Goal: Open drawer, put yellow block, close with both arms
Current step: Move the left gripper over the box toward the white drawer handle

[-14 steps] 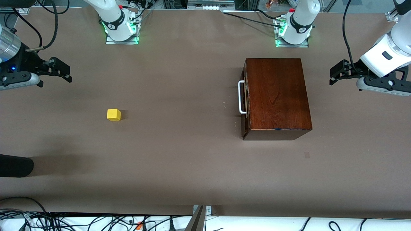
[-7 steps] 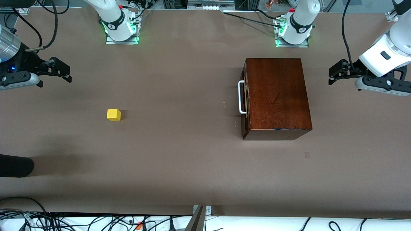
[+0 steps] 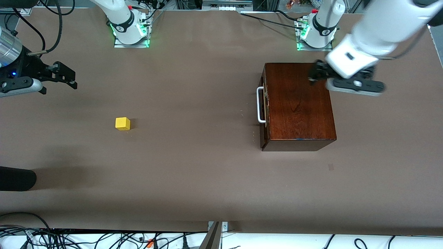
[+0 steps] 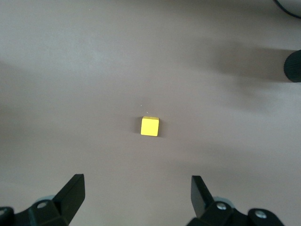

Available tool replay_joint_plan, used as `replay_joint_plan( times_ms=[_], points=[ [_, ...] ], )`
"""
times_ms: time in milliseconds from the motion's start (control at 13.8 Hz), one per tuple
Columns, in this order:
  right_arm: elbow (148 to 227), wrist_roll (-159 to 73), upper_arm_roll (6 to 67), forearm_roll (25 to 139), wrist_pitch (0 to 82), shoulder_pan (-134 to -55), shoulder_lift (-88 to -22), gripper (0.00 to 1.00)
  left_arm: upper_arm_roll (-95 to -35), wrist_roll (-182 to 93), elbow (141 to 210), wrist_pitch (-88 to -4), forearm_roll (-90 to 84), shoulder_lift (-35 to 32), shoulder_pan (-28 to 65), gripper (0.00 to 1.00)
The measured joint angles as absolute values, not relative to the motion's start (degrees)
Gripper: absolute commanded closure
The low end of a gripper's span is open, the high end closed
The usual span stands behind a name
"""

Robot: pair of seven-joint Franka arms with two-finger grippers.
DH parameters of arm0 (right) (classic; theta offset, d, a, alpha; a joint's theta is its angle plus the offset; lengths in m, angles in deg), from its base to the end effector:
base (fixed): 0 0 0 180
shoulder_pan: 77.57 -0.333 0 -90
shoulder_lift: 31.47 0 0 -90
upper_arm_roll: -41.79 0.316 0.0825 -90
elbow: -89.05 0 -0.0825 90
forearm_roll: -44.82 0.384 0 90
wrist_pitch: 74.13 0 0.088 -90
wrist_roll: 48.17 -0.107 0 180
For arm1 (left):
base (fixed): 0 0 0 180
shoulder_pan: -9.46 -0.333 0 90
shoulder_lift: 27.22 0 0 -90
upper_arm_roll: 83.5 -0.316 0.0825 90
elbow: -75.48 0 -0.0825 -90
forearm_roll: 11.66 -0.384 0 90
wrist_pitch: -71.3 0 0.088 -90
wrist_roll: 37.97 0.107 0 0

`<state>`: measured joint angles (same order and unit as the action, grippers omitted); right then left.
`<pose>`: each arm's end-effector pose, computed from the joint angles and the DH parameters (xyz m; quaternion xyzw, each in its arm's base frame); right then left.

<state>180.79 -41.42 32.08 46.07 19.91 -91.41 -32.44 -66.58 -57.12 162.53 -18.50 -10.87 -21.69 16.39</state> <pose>0.5640 0.0437 0.6070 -0.9954 -0.0942 -0.0119 0.0092 0.5345 -0.2290 0.5959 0.9987 -0.0405 -0.0283 0.0113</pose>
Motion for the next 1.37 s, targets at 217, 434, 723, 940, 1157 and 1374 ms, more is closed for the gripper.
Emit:
replay_joint_plan(
  times_ms=[217, 434, 723, 940, 1157, 1374],
  points=[
    [180.79, -41.41, 32.18, 46.07, 19.7, -91.42, -32.44, 0.0, -61.56, -67.2, 162.51, -19.85, -10.87, -20.77, 18.58, 0.0],
    [180.79, -41.41, 32.27, 46.07, 19.27, -91.43, -32.43, 0.0, -60.99, -76.11, 162.28, -21.01, -11.76, -19.3, 25.15, 0.0],
    [180.72, -41.4, 32.28, 46.07, 18.9, -91.43, -32.43, 0.0, -60.92, -84.34, 161.39, -21.73, -17.11, -14.67, 33.54, 0.0],
    [180.61, -41.4, 32.22, 46.07, 17.32, -91.43, -32.42, 0.0, -60.97, -84.51, 161.11, -24.4, -20.45, -11.09, 34.38, 0.0],
    [180.59, -41.4, 31.85, 46.07, 16.67, -91.4, -32.41, 0.0, -61.17, -84.51, 161.11, -26.95, -23.13, -6.92, 34.38, 0.0],
    [180.59, -41.4, 31.29, 46.07, 16.58, -91.36, -32.41, 0.0, -61.24, -84.51, 161.15, -28.22, -25.38, -3.39, 34.38, 0.0]
  ],
)
